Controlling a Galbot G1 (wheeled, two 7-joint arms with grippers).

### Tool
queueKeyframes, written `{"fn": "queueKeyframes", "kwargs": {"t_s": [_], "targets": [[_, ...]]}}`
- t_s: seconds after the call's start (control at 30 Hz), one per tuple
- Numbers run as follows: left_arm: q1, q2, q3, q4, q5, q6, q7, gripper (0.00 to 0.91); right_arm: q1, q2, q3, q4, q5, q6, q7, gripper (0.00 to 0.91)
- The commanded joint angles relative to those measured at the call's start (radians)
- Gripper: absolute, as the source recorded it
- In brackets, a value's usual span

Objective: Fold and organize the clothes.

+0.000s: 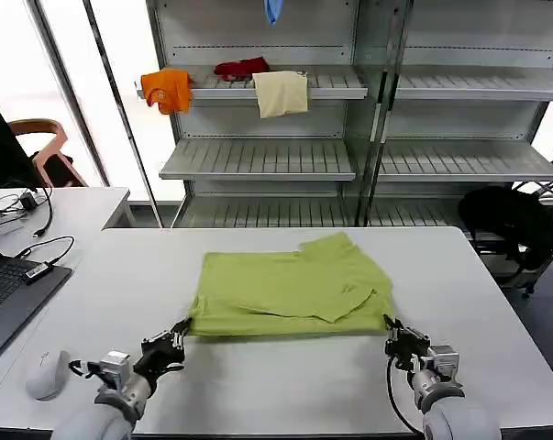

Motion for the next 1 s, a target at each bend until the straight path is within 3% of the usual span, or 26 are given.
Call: {"fn": "queueKeyframes", "kwargs": {"t_s": [0.03, 0.47, 0.73, 0.77, 0.8, 1.0], "targets": [[0.16, 0.043, -0.139, -0.111, -0.095, 0.0, 0.04, 0.0, -0.098, 0.001, -0.005, 0.093, 0.016, 0.001, 0.01, 0.0], [0.27, 0.062, -0.205, -0.142, -0.036, 0.0, 0.025, 0.0, -0.297, 0.011, -0.087, 0.202, -0.061, 0.002, 0.072, 0.0], [0.337, 0.067, -0.194, -0.173, -0.004, 0.001, -0.017, 0.03, -0.336, -0.002, -0.096, 0.228, -0.092, 0.002, 0.069, 0.0], [0.344, 0.068, -0.191, -0.176, 0.0, 0.001, -0.021, 0.907, -0.339, -0.002, -0.099, 0.231, -0.096, 0.002, 0.069, 0.04], [0.348, 0.067, -0.19, -0.178, 0.001, 0.001, -0.022, 0.907, -0.34, -0.002, -0.104, 0.232, -0.104, 0.002, 0.068, 0.907], [0.345, 0.047, -0.156, -0.193, 0.005, 0.0, -0.036, 0.907, -0.32, 0.009, -0.109, 0.213, -0.123, 0.004, 0.076, 0.907]]}}
